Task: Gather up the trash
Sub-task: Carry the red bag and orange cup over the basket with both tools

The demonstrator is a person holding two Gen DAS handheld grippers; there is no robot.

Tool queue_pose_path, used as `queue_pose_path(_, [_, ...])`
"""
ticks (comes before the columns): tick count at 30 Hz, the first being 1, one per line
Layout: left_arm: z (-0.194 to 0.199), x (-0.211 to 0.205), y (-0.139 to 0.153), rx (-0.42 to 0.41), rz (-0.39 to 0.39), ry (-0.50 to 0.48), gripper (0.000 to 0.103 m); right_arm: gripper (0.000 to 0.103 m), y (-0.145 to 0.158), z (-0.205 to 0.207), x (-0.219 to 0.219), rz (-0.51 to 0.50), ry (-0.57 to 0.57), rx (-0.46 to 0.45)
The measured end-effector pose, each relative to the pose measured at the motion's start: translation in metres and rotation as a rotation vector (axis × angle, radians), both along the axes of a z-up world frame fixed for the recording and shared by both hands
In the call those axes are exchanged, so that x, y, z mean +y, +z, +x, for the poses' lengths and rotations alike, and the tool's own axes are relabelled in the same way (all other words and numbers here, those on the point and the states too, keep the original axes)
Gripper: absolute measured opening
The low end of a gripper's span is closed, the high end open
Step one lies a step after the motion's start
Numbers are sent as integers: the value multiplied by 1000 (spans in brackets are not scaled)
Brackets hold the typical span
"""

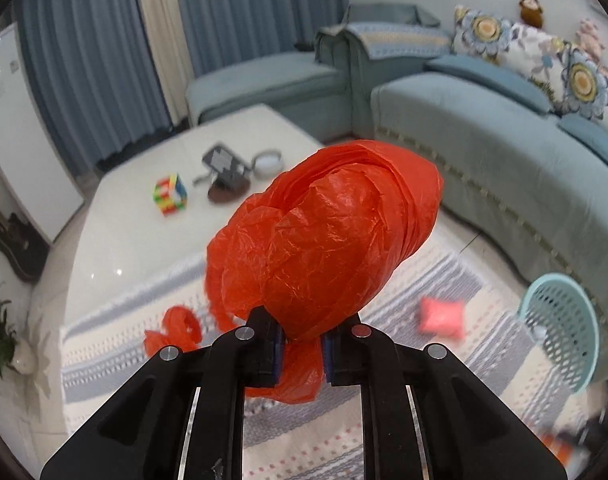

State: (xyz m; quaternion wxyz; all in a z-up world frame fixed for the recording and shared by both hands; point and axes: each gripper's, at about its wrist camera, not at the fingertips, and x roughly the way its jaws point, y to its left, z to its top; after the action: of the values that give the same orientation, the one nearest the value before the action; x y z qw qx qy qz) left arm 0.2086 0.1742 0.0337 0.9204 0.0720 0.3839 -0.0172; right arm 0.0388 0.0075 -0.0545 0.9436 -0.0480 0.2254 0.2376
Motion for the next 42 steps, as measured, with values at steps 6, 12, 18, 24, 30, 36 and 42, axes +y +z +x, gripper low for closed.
queue_pose_path(6, [-8,-62,24,-36,-18,-115,13,1,15,12,-89,247,-253,30])
queue_pose_path(12, [-14,-148,5,12,-72,-249,15,1,10,9,-155,388,-440,86])
queue_pose_path(18, [-19,-223,-30,67,-86,-337,15,1,3,2,-209,422,-646,109])
queue_pose_path(24, [-28,-268,-68,131,-107,-389,15,1,-20,-7,-265,479,-859,160])
queue_pose_path(30, [-40,-291,-114,247,-194,-453,15,1,-43,-25,-296,490,-979,227])
queue_pose_path(36, [-42,-304,-149,309,-180,-458,15,1,-63,-19,-309,492,-1010,350])
queue_pose_path(42, [-41,-304,-161,329,-179,-470,15,1,-68,-15,-309,471,-1013,392])
